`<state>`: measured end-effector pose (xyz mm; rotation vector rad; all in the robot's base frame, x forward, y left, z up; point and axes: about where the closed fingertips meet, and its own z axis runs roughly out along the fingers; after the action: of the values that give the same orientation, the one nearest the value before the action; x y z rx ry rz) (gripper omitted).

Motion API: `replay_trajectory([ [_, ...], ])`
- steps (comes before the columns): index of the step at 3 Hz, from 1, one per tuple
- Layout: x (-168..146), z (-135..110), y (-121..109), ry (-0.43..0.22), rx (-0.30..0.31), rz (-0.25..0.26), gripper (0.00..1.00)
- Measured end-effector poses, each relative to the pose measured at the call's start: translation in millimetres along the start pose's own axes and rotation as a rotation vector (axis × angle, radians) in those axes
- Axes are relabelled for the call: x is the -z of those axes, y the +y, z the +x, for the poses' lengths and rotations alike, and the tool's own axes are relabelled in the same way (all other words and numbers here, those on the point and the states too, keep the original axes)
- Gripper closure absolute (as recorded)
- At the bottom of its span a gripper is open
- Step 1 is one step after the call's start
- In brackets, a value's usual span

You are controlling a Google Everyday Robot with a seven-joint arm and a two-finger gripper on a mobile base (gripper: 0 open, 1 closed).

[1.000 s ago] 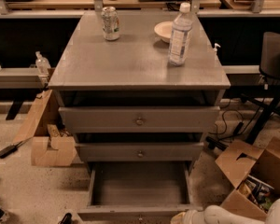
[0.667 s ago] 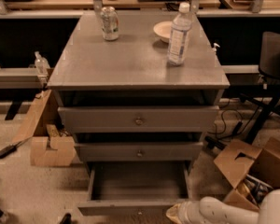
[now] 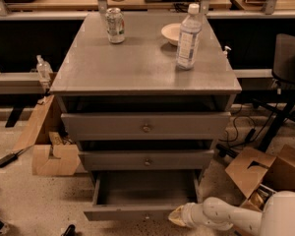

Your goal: Close bottom drawer

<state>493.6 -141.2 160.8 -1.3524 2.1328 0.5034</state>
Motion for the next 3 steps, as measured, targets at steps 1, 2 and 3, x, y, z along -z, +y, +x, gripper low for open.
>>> replay_trajectory([
  [1, 1.3, 1.6, 3.0, 0.000, 0.000, 0.000, 1.00],
  [2, -11.7, -25.3, -15.0, -0.018, 0.034, 0.000, 1.00],
  [3, -11.7, -25.2, -14.8, -0.018, 0.034, 0.000, 1.00],
])
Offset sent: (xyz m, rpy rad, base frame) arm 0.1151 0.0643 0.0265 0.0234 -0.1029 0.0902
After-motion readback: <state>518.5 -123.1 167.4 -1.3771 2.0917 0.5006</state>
